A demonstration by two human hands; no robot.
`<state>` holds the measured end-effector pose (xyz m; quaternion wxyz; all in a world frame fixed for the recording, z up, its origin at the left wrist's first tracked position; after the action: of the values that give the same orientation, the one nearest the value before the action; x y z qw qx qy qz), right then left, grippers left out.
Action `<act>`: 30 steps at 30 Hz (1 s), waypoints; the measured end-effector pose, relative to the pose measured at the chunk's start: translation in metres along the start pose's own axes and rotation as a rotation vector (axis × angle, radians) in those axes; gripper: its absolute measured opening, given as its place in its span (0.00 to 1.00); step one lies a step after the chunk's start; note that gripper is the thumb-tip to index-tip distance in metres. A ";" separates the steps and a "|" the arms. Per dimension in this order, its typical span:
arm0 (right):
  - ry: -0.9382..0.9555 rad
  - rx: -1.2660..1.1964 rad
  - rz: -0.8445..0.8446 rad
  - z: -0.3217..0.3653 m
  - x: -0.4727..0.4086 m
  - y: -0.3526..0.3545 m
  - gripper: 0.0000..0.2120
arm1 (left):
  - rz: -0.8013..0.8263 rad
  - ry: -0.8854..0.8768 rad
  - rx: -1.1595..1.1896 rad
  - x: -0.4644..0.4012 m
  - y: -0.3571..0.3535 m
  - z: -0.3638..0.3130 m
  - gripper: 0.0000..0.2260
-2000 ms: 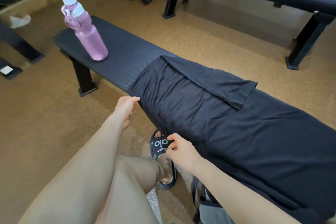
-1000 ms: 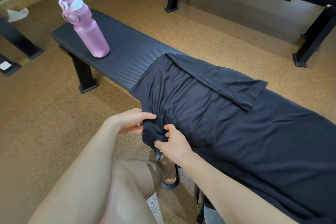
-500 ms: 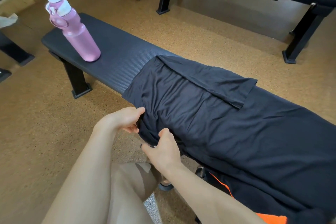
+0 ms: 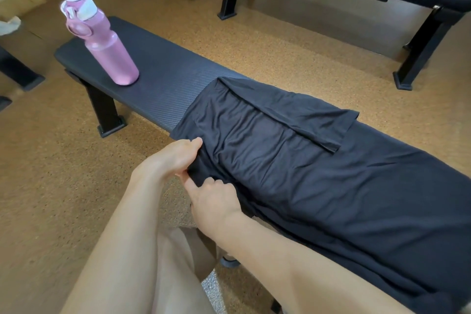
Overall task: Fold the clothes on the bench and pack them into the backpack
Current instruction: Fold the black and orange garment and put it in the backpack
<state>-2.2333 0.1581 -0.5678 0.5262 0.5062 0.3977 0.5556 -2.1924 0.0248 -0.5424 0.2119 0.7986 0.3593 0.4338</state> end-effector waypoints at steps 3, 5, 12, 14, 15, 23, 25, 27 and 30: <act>0.031 0.049 -0.007 0.005 -0.012 0.010 0.42 | -0.023 -0.016 -0.001 -0.001 0.003 0.003 0.18; 0.034 0.063 0.008 0.006 -0.017 0.014 0.38 | -0.006 -0.018 0.035 0.000 0.003 0.002 0.18; 0.033 0.100 0.098 0.005 -0.019 0.019 0.26 | 0.109 0.116 0.183 0.005 0.001 0.003 0.10; 0.016 0.102 0.086 0.001 -0.018 0.019 0.16 | 0.138 0.138 0.257 0.005 0.001 0.007 0.12; 0.028 0.100 0.063 -0.001 -0.016 0.018 0.14 | 0.138 0.140 0.283 0.004 0.001 0.009 0.12; -0.084 -0.257 -0.136 -0.022 0.006 0.038 0.13 | -0.037 0.204 0.674 -0.010 0.003 0.015 0.18; -0.153 -0.406 -0.135 -0.030 0.012 0.045 0.15 | -0.150 0.218 0.804 -0.014 -0.001 0.013 0.12; -0.202 -0.504 -0.141 -0.035 0.018 0.051 0.16 | -0.220 0.223 0.854 -0.018 -0.003 0.012 0.11; -0.267 -0.630 -0.121 -0.051 0.031 0.057 0.16 | -0.284 0.220 0.851 -0.023 -0.004 0.018 0.12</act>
<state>-2.2919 0.1863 -0.5169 0.7361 0.3626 0.1638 0.5476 -2.1875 0.0094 -0.5669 -0.1167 0.7067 0.6317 0.2965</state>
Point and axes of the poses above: each hand's wrist, its own x-axis away from the middle knuckle, its own y-axis out of the back of the hand, z = x × y, the point moved 2 cm from there along -x, towards the middle knuckle, and after that the axes turned 4 degrees about -z, right-handed, at the moved point
